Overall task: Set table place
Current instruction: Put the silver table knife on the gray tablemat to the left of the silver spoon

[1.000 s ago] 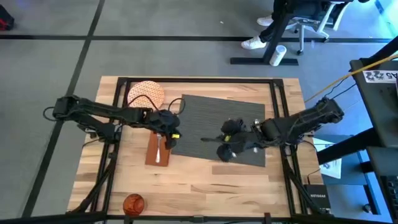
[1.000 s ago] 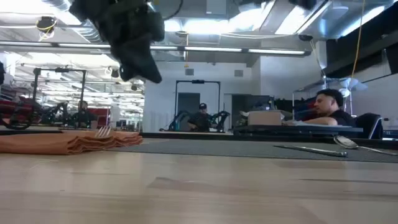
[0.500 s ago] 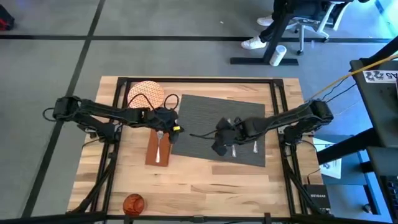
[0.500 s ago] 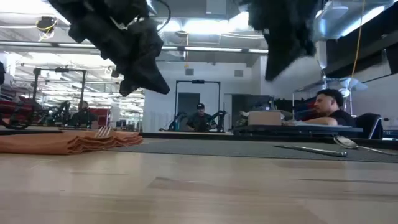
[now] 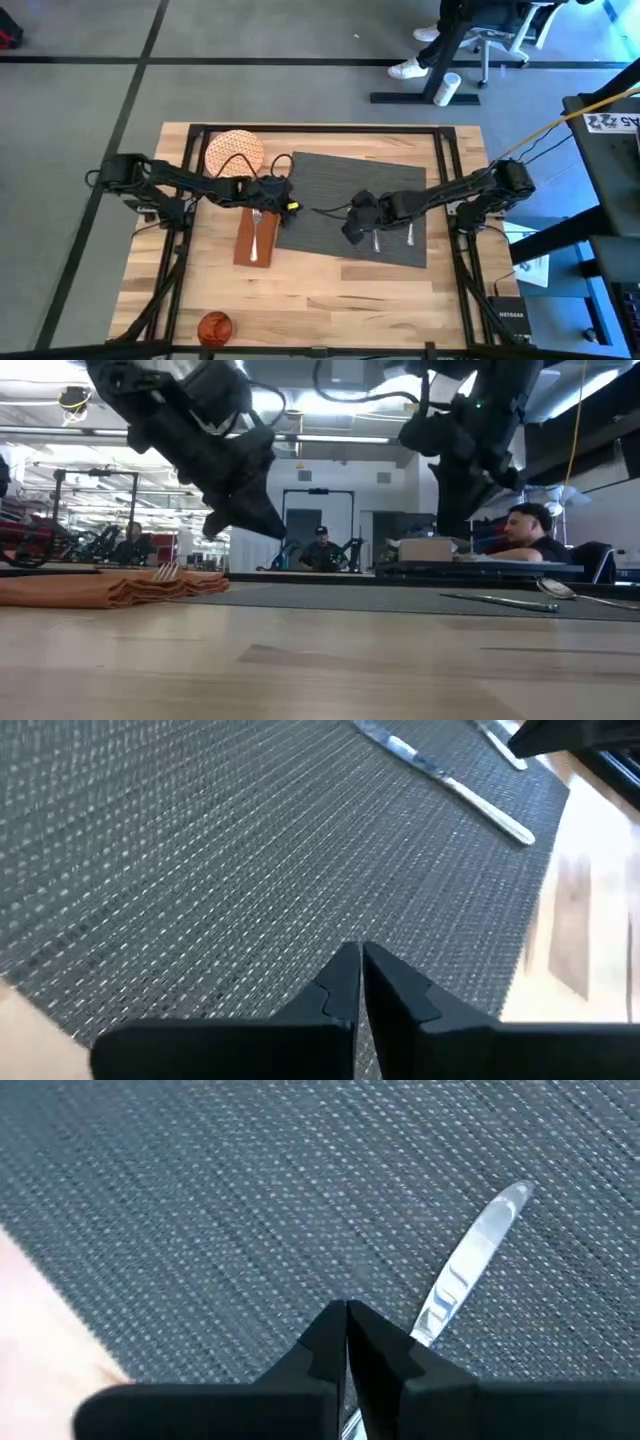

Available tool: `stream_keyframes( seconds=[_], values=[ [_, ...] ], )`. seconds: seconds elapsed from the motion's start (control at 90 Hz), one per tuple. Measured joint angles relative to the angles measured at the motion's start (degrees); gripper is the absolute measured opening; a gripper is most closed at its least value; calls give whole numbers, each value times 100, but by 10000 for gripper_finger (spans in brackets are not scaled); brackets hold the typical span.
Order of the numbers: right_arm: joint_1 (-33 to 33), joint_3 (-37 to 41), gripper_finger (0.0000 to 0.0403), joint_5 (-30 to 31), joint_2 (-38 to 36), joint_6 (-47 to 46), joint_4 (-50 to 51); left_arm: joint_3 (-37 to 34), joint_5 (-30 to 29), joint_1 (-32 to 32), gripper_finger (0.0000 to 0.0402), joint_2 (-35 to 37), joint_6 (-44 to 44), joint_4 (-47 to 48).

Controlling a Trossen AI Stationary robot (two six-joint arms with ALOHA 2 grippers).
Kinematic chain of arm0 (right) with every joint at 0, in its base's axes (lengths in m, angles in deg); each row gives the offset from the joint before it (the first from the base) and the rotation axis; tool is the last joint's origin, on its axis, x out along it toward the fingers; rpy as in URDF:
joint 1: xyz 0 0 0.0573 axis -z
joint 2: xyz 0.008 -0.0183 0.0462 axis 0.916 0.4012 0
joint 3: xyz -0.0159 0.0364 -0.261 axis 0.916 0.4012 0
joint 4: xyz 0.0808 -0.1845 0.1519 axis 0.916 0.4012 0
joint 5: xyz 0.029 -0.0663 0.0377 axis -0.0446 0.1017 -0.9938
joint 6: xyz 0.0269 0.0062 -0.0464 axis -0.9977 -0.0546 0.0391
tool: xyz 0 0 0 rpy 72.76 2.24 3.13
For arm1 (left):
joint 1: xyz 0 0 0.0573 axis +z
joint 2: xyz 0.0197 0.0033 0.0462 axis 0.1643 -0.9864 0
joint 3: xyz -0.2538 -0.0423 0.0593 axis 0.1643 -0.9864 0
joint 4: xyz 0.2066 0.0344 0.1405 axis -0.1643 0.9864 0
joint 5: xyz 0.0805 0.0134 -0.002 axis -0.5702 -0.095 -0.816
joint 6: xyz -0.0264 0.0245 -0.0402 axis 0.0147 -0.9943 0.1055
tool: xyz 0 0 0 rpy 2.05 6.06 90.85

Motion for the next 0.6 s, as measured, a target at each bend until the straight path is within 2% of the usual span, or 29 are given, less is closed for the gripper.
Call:
stream_keyframes(
  seconds=[0.278, 0.6],
  values=[
    [197, 363, 0, -220, -2, 41, -622, 7, 4, 0, 0, -423, 1, -57],
    [182, 738, 0, -333, -2, -20, -763, 7, 4, 13, 0, -546, -87, -144]
  ],
)
